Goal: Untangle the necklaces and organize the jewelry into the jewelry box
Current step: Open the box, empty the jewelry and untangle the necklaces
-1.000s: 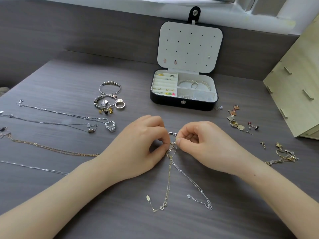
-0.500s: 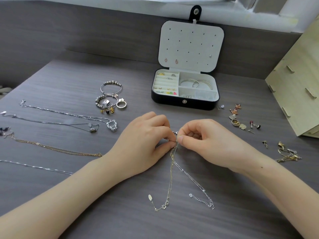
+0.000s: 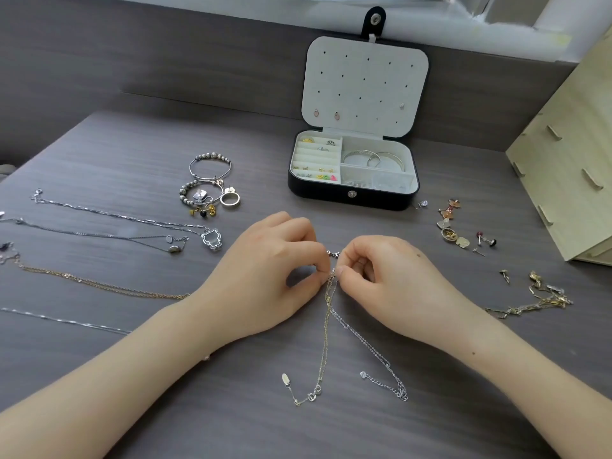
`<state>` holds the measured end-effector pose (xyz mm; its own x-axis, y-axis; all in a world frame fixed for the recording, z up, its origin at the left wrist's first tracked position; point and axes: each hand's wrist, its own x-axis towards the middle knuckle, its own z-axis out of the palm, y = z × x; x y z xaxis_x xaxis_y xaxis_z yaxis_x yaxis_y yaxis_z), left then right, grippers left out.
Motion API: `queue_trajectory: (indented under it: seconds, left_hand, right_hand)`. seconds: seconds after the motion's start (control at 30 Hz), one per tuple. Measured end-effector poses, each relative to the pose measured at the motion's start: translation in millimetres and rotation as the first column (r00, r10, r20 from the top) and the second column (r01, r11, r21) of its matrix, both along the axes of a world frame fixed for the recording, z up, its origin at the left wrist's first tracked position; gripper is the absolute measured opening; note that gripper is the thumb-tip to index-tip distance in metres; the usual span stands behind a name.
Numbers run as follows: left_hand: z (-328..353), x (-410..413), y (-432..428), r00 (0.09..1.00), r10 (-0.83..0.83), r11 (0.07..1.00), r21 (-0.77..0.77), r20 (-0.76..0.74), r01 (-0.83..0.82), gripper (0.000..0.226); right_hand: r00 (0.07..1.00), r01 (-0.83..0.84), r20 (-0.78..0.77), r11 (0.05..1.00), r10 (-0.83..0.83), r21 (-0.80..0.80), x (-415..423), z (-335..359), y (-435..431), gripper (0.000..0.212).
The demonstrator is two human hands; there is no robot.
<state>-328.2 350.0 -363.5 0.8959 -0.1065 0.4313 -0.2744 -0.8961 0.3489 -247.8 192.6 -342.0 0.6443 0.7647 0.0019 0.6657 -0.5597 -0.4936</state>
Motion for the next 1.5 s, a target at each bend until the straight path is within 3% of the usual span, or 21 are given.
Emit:
queue_trajectory:
  seconds: [0.27,0.73,1.27,1.5]
  left_hand:
    - [-1.7,1.9,-0.8,0.999,-0.019,1.0,-0.001,0.029,0.019,0.017]
    - [-3.0,1.0,2.7,1.0,-0.008,0.999,-0.032,0.0,0.008,0.014]
    - [-6.2,12.2,1.3,0.998,-0.025,1.0,-0.012,0.05,0.026,0.019]
    - [-3.4,7.1,0.9,0.999,0.024,0.987,-0.157,0.029,-0.019,0.013]
  right_hand:
    - [0.991,-0.136,0.004,0.989,0.136,0.059,1.5,4.3,-1.8,0.019]
    - [0.991,-0.017,-0.128,0.992,0.033,0.124,8.1,7.5,-3.4,0.018]
    - [0.941,0.002,-0.333,0.985,0.056,0.173,13.8,12.7,-2.8,0.012]
    - [0.945,0.042,-0.327,0.986,0.013,0.162,14.7,12.3,-2.7,0.013]
